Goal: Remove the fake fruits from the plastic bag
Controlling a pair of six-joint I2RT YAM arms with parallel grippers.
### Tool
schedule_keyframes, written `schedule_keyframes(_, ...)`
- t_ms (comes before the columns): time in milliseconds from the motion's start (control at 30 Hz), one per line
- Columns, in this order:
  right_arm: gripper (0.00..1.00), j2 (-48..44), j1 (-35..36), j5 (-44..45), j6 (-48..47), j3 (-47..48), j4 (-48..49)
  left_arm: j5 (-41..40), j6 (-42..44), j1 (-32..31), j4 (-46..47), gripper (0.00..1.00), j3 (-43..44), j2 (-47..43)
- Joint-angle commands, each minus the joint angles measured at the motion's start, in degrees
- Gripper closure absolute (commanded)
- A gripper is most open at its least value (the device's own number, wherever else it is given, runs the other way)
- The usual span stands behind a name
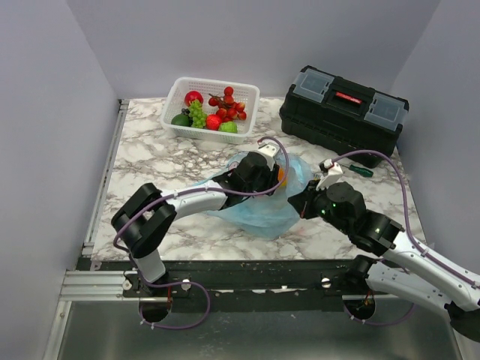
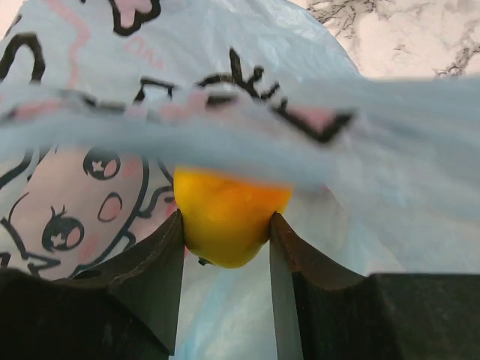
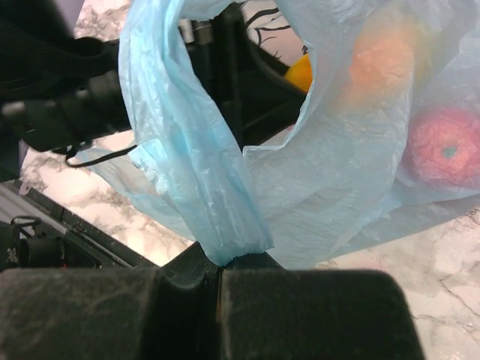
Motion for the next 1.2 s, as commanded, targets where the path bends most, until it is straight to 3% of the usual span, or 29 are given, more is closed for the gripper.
schedule_keyframes(0,0.99,-0.32,0.36,6.80,1.77,0.97,-1.83,2.72,-1.00,0.06,-4.01,0.94,-2.22,-4.90)
schedule_keyframes(167,0.99,-1.14,0.38,11.00,2.51,1.30,-1.82,5.54,-0.87,0.06,-6.61,1.00,-4.27,-8.52)
schedule_keyframes(567,0.99,-0.39,0.36,12.53,3.00,0.99,-1.36,3.27,-0.37,0.06,-9.76,1.00,-9.50,-23.51)
schedule_keyframes(933,0.99,0.11,0.36,12.31,3.62,0.60,-0.89,-7.18,3.29,1.16,-11.38,1.00,-10.42,-34.78)
schedule_keyframes(1167,0.99,0.72,0.37,12.01,3.56,0.50,-0.45,-15.96,-0.06,3.98,-10.13,1.00,-13.41,-42.22)
